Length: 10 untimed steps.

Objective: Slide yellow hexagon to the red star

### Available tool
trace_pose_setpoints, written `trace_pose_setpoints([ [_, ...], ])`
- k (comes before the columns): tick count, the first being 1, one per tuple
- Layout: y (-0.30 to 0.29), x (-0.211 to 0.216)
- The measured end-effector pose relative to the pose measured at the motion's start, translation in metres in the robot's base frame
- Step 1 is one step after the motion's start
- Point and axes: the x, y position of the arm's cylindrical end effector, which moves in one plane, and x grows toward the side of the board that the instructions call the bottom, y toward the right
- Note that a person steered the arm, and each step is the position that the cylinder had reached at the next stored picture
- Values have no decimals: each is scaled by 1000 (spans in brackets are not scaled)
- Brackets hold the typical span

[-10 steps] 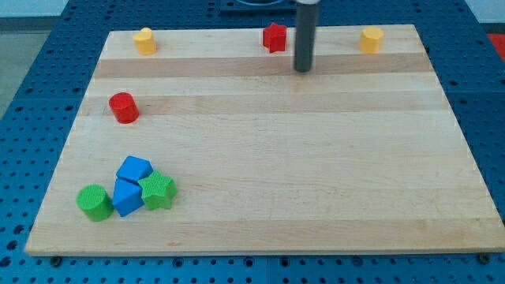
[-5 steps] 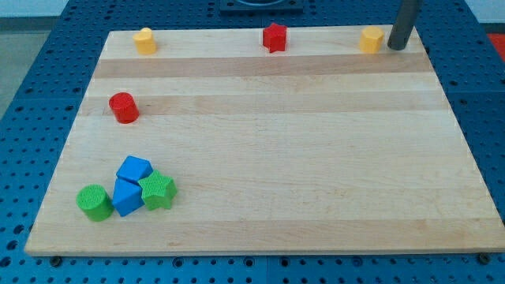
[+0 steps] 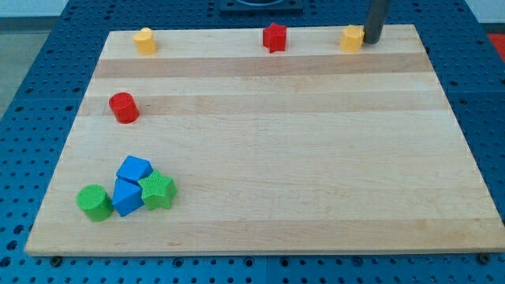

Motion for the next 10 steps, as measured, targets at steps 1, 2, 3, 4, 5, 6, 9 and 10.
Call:
trace_pose_setpoints([
  [1, -15, 0],
  [2, -31, 0],
  [3, -49, 0],
  [4, -68, 0],
  [5, -85, 0],
  [6, -99, 0],
  [9, -101, -24],
  [10, -103, -32],
])
